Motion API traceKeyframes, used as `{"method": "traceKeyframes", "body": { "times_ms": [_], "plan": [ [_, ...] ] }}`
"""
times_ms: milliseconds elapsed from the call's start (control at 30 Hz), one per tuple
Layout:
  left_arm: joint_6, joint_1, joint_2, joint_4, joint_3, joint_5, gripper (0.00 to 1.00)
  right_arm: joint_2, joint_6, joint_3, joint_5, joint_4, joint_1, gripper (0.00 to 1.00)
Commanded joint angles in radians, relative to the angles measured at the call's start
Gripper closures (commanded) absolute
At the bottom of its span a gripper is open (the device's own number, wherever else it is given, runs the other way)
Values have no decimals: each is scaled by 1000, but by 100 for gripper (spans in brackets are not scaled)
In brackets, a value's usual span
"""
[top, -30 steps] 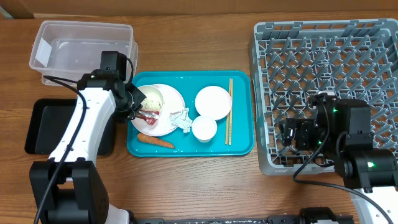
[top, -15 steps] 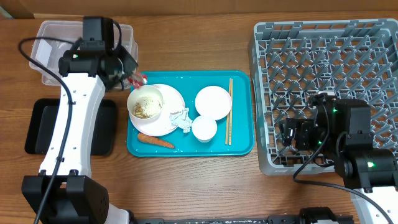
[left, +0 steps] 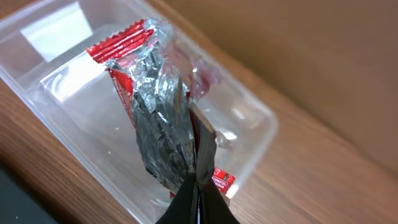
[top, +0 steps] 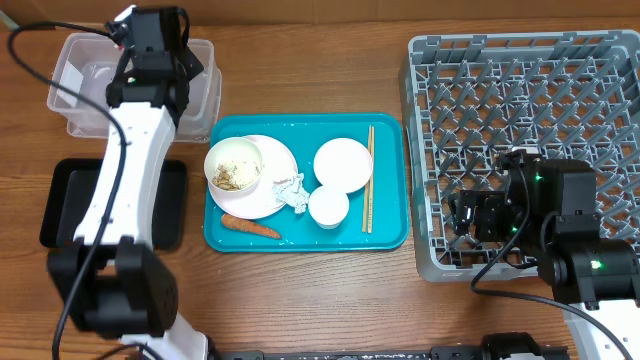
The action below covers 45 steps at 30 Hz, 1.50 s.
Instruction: Sort waste into correct bins and load items into the dishwasher
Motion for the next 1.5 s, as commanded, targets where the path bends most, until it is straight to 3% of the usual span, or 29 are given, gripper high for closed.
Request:
{"method": "traceKeyframes", "body": {
  "times_ms": [0,67,100,133,267,500,733,1000,1467],
  "plan": [
    [27,24,74,24,17,-54,87,-6,5,29,-9,1,2,0],
    [31,31,80,34,18,-50,78,-6,5,29,-8,0,2,0],
    [46,34,74,38,21,-40,63,-6,5,29,-8,0,2,0],
    [71,34,68,36,29,-25,54,-6,5,29,-8,0,2,0],
    [162,18,30,-39,87,64,40,-6,4,29,-8,0,2,0],
    [198,-84,-57,-375,128,407,35,-6,4,29,-2,0,2,0],
    [189,-224,-27,-676,95,422,27,-6,5,29,3,-2,2,0],
    [186,-325,66,-699,24,401,27,-6,5,29,3,-9,2,0],
    [187,-379,280,-700,21,418,31,-6,5,29,3,-12,2,0]
  ]
}}
